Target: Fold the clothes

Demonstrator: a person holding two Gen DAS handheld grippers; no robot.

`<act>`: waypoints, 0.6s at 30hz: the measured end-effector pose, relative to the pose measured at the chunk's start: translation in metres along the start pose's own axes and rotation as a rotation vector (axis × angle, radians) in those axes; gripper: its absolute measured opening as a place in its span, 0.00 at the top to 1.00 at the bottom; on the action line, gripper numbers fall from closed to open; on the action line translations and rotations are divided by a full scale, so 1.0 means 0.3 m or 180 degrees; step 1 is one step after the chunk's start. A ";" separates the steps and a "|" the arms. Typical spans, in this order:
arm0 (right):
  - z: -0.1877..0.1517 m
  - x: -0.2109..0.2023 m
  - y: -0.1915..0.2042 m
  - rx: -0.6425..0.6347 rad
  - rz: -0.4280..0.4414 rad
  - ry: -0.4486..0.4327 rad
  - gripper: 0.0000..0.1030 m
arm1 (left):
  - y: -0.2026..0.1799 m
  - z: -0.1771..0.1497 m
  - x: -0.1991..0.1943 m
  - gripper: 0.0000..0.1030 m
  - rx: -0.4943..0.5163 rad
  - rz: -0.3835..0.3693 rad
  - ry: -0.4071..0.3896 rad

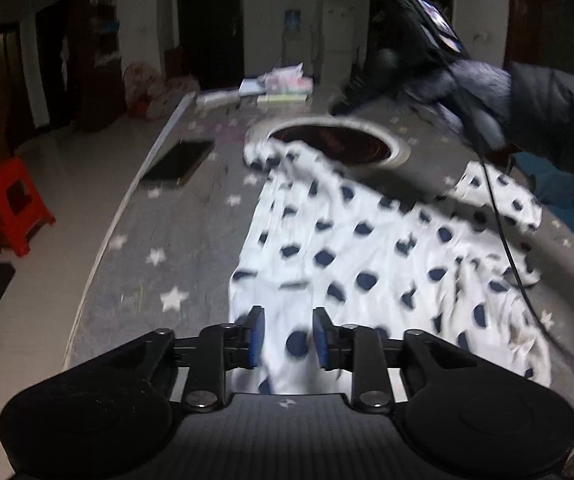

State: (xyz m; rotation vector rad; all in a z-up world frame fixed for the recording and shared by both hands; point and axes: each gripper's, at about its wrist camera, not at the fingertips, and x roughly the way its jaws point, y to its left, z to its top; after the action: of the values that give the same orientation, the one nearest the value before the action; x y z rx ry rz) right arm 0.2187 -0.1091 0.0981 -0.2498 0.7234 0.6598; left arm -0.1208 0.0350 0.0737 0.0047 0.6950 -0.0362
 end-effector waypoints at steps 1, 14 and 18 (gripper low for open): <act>-0.023 -0.042 -0.036 0.0014 -0.0080 0.0013 0.86 | -0.008 0.006 -0.006 0.70 0.0010 -0.0031 -0.0037; -0.482 -0.372 -0.476 0.0704 -0.0981 0.0526 0.67 | -0.294 0.004 0.094 0.70 0.0487 -0.0939 0.0123; -0.564 -0.381 -0.522 0.0841 -0.0961 0.0579 0.62 | -0.363 -0.021 0.140 0.70 0.0683 -0.1029 0.0293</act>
State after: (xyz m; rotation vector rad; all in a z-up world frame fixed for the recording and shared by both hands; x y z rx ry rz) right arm 0.1644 -0.3563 0.0508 -0.1715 0.9164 0.2519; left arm -0.0963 -0.0749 0.0428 0.1004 0.7758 -0.4228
